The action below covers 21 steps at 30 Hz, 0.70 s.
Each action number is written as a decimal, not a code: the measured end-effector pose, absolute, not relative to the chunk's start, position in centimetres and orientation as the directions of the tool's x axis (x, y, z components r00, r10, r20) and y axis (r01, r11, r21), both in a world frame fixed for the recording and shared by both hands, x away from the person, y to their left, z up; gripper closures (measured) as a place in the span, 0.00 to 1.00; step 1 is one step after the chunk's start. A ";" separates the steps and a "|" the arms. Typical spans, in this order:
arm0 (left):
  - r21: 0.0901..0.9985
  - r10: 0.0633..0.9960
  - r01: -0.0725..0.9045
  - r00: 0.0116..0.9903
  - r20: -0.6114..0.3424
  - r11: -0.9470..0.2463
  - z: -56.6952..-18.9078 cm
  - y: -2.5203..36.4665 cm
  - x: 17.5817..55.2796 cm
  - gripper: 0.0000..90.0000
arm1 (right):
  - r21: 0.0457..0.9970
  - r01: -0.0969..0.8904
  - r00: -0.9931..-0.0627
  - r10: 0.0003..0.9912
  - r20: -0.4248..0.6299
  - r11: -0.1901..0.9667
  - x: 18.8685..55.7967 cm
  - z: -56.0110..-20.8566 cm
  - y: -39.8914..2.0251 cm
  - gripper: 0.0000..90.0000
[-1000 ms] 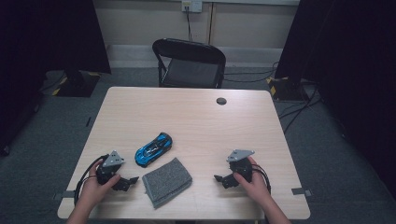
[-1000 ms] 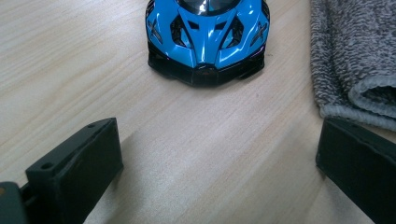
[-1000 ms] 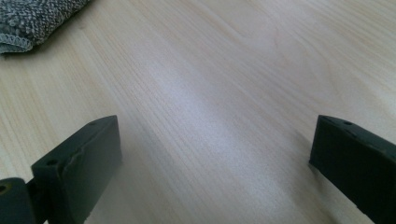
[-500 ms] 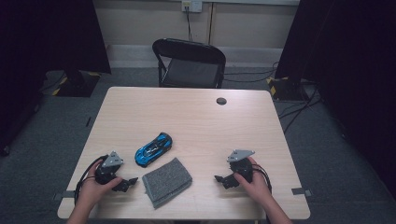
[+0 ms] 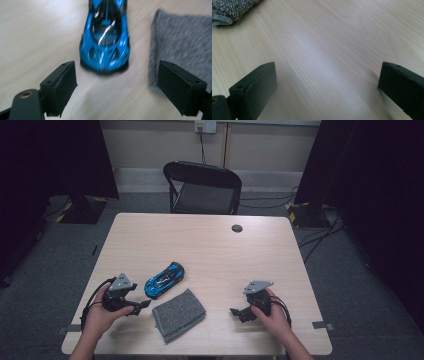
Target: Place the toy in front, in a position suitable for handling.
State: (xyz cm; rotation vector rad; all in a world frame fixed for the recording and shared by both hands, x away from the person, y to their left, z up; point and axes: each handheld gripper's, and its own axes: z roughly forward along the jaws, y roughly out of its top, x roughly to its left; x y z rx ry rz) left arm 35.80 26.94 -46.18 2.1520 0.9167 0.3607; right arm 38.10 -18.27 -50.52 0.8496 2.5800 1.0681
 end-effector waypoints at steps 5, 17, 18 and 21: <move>0.742 0.709 0.494 0.704 -0.037 -0.452 -45.2 26.1 37.2 0.18 | 0.704 0.427 -0.808 0.589 0.015 0.568 38.1 -50.5 -18.3 0.02; 0.721 0.721 0.516 0.692 -0.033 -0.463 -45.5 24.2 40.3 0.18 | 0.704 0.426 -0.808 0.589 0.014 0.568 38.1 -50.5 -18.3 0.02; 0.721 0.714 0.511 0.699 -0.032 -0.468 -45.5 24.0 40.6 0.18 | 0.705 0.425 -0.808 0.589 0.013 0.568 38.1 -50.5 -18.3 0.02; 0.721 0.711 0.506 0.703 -0.027 -0.473 -45.6 23.6 41.3 0.18 | 0.705 0.425 -0.808 0.589 0.013 0.568 38.1 -50.5 -18.3 0.02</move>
